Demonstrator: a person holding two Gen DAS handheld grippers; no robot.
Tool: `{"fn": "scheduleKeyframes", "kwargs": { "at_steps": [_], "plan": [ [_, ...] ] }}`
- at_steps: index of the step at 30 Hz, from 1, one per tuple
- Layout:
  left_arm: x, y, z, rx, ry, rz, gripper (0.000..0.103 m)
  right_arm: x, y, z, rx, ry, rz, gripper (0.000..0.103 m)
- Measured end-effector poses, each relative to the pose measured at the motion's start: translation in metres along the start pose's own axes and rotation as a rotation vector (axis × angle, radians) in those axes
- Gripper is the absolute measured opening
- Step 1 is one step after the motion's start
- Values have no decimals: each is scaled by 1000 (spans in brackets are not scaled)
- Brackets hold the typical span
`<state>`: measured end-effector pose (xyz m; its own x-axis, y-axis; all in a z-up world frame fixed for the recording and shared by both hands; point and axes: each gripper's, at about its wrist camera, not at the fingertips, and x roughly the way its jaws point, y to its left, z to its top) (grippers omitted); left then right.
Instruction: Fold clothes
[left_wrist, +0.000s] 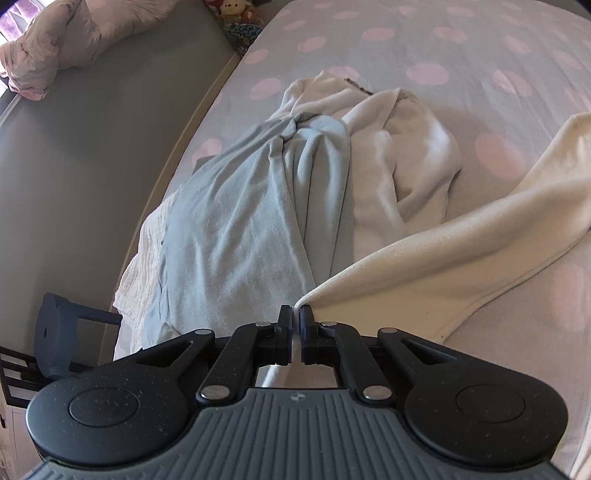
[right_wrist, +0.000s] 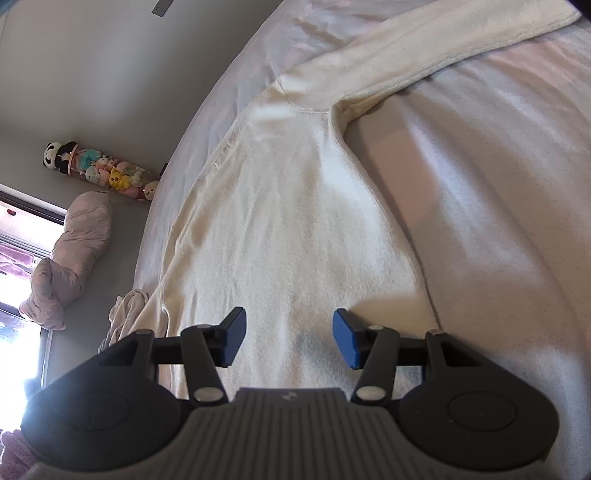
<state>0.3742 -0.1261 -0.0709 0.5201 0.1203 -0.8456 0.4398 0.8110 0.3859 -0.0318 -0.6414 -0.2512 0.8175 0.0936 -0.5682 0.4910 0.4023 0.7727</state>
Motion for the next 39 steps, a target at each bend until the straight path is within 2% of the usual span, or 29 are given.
{"fn": "scheduleKeyframes", "kwargs": {
  "at_steps": [1,4,6,8,10,13,16,23,27,34,38,39],
  "plan": [
    [2,-1,0,2,2,5,6,-1,-1,0,4,-2,1,56],
    [10,-6,1,6,8,20,20,-3,0,0,2,-7,-1,56],
    [15,-9,1,9,12,29,39,-7,3,0,-16,-21,-6,56],
    [6,-16,8,9,-27,-10,53,-12,9,1,-43,-43,2,56],
    [-7,-25,18,9,-78,-62,54,-15,17,2,-84,-61,-2,56],
    [-23,-41,33,10,-149,-147,54,-15,32,8,-190,-66,-56,54],
    [-19,-76,58,28,-199,-246,54,-15,45,24,-312,-71,-92,52],
    [19,-165,114,86,-246,-436,54,4,67,102,-517,-79,-211,52],
    [47,-209,143,107,-245,-481,54,30,78,150,-600,-103,-252,52],
    [93,-265,170,118,-218,-538,54,91,71,223,-600,-123,-288,52],
    [104,-273,170,70,-254,-588,53,122,64,240,-607,-107,-281,52],
    [105,-274,170,64,-268,-593,49,130,63,240,-622,-97,-284,52]
  ]
}}
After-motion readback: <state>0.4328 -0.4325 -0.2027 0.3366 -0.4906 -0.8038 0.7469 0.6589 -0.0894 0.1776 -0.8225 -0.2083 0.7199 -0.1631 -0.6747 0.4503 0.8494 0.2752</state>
